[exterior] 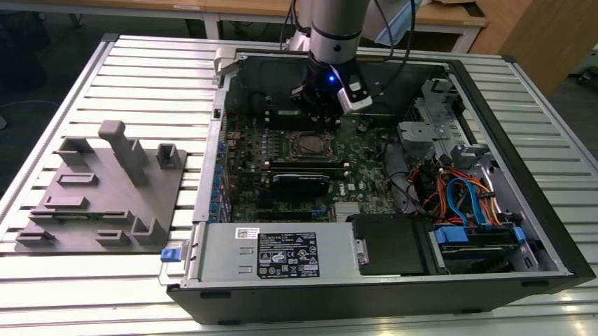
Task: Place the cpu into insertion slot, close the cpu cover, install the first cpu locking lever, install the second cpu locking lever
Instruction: 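Install the first cpu locking lever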
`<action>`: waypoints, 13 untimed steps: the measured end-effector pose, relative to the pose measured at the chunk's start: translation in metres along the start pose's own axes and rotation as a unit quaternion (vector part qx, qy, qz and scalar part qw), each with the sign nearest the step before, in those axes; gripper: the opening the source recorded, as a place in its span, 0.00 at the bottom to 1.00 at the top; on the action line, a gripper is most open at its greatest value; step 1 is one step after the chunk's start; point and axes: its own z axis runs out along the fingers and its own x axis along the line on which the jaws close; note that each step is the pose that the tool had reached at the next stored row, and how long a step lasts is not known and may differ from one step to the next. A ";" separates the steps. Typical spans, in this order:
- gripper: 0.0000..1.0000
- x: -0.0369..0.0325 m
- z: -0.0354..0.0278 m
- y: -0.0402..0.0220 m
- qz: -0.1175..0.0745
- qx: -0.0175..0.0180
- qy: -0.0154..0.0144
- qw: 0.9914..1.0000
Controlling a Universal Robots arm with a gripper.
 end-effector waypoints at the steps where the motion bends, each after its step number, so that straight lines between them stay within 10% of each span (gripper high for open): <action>1: 0.10 0.0000 0.0002 0.0000 0.000 0.000 0.000 1.000; 13: 0.10 -0.0002 -0.0016 0.0000 0.000 0.001 0.000 1.000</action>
